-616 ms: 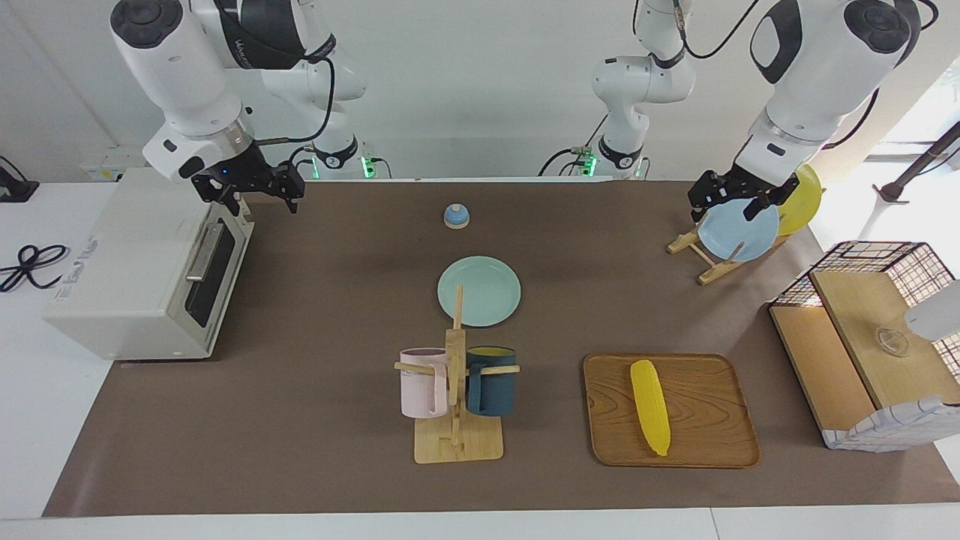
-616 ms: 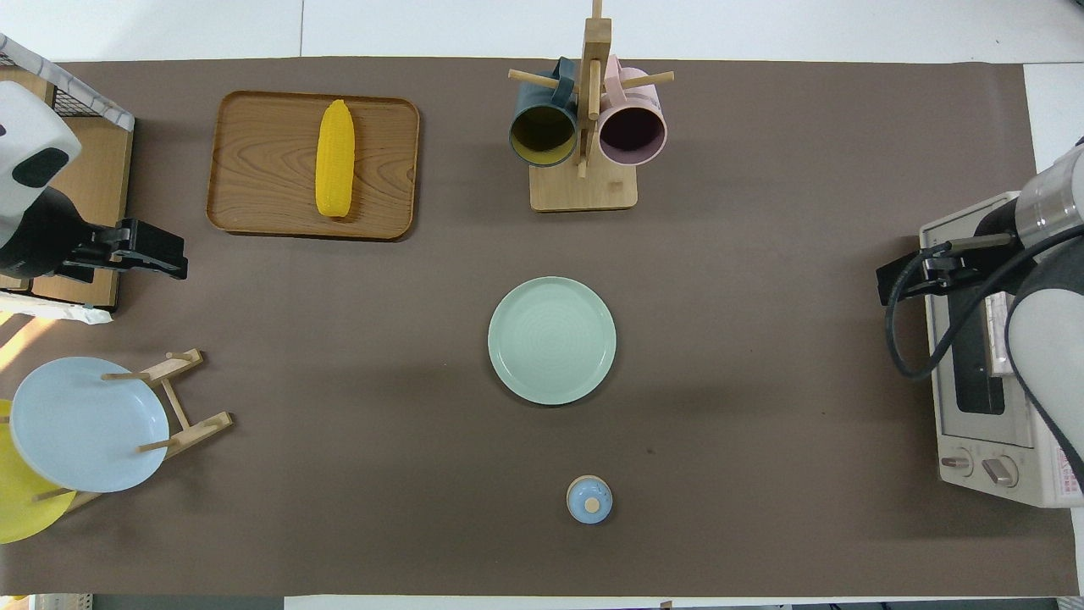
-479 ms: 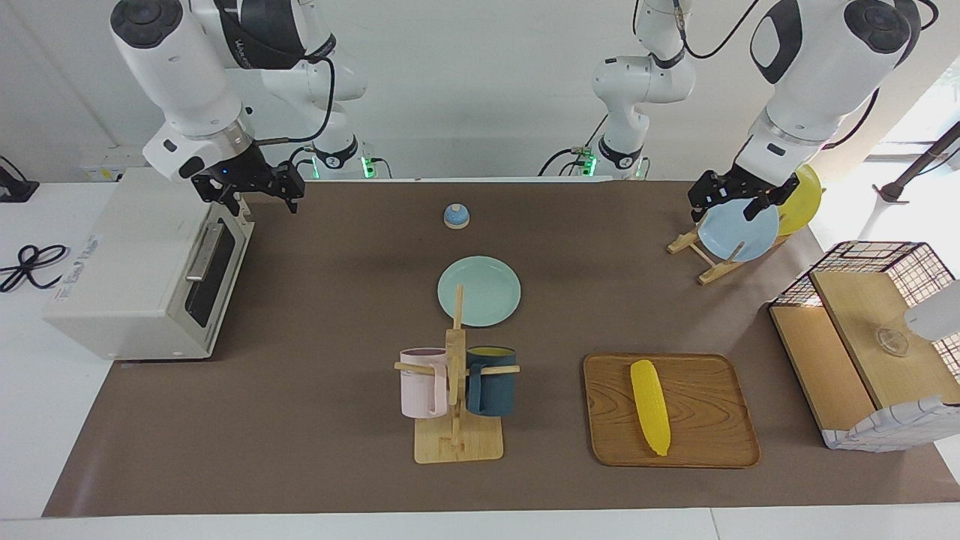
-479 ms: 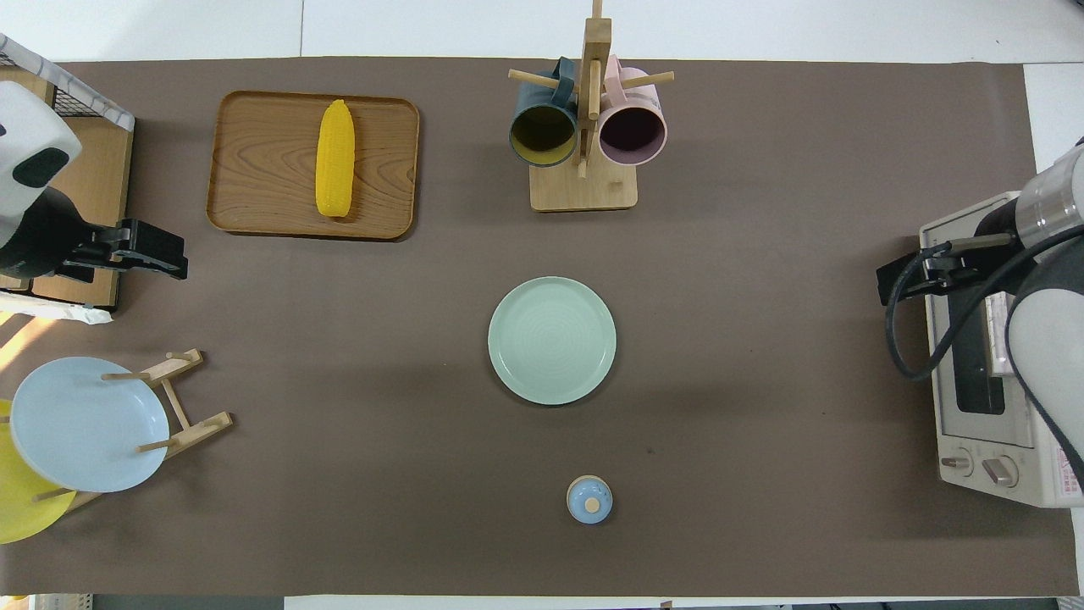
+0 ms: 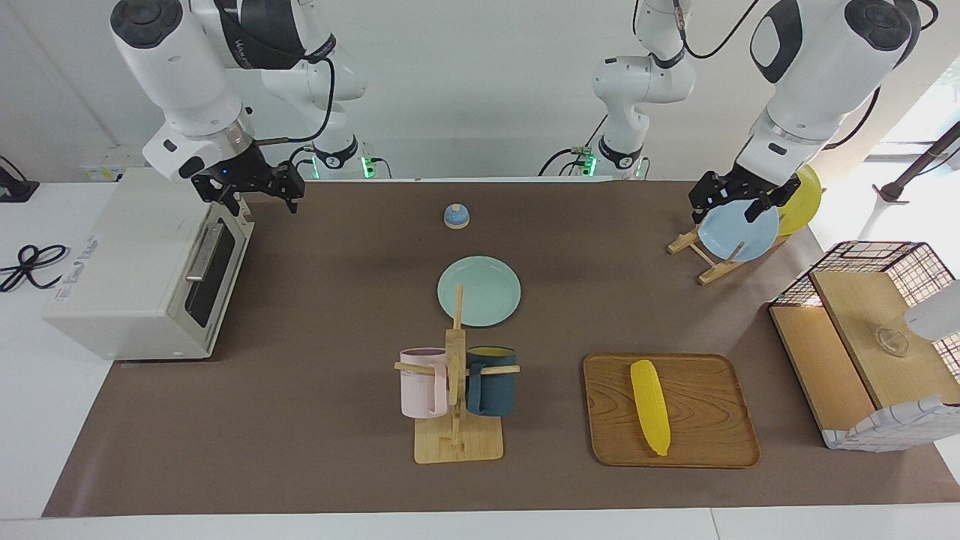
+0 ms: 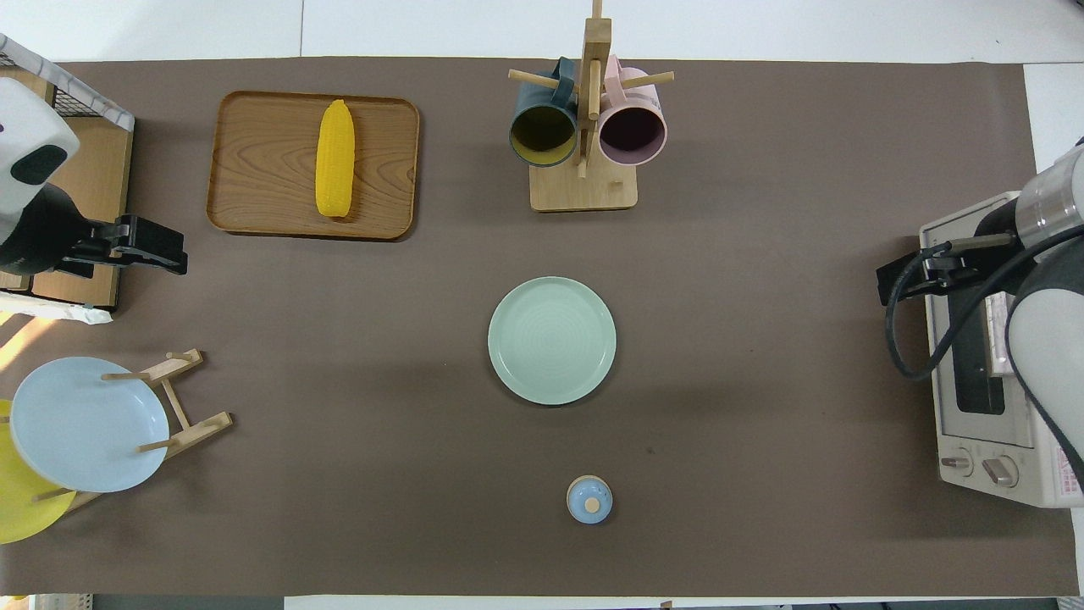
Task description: Put corn in oven
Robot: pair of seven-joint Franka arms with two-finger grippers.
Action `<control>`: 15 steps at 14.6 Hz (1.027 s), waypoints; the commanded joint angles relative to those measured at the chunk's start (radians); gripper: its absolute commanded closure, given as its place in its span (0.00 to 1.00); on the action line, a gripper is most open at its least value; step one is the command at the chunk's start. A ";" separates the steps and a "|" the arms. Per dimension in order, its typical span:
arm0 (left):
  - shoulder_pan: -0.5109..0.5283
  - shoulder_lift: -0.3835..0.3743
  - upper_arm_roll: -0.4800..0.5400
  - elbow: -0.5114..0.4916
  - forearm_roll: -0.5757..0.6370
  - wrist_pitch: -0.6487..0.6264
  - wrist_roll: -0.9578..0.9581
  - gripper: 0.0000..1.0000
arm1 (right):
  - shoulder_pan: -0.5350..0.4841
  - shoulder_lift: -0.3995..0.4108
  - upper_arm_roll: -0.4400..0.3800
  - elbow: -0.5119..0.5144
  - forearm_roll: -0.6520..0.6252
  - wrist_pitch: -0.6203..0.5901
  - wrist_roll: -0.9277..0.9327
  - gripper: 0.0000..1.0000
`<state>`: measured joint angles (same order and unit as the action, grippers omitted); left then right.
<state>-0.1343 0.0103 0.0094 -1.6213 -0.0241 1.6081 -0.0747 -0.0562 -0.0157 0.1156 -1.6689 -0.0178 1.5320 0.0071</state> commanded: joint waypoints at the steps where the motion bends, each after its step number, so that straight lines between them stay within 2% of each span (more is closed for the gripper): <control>1: 0.005 -0.012 -0.008 -0.022 0.010 0.046 -0.002 0.00 | -0.004 -0.012 -0.002 -0.008 0.022 0.000 0.011 0.00; 4: 0.004 0.000 -0.008 -0.019 -0.013 0.067 0.004 0.00 | -0.004 -0.012 -0.002 -0.008 0.022 0.000 0.011 0.00; 8: -0.004 0.080 -0.008 0.009 -0.037 0.107 0.006 0.00 | -0.004 -0.012 -0.002 -0.008 0.021 0.000 0.011 0.00; 15: -0.033 0.292 -0.008 0.167 -0.045 0.124 0.007 0.00 | -0.004 -0.012 -0.002 -0.008 0.022 0.000 0.011 0.00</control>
<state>-0.1448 0.2259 -0.0058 -1.5356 -0.0588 1.7281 -0.0745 -0.0562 -0.0157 0.1156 -1.6689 -0.0178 1.5320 0.0071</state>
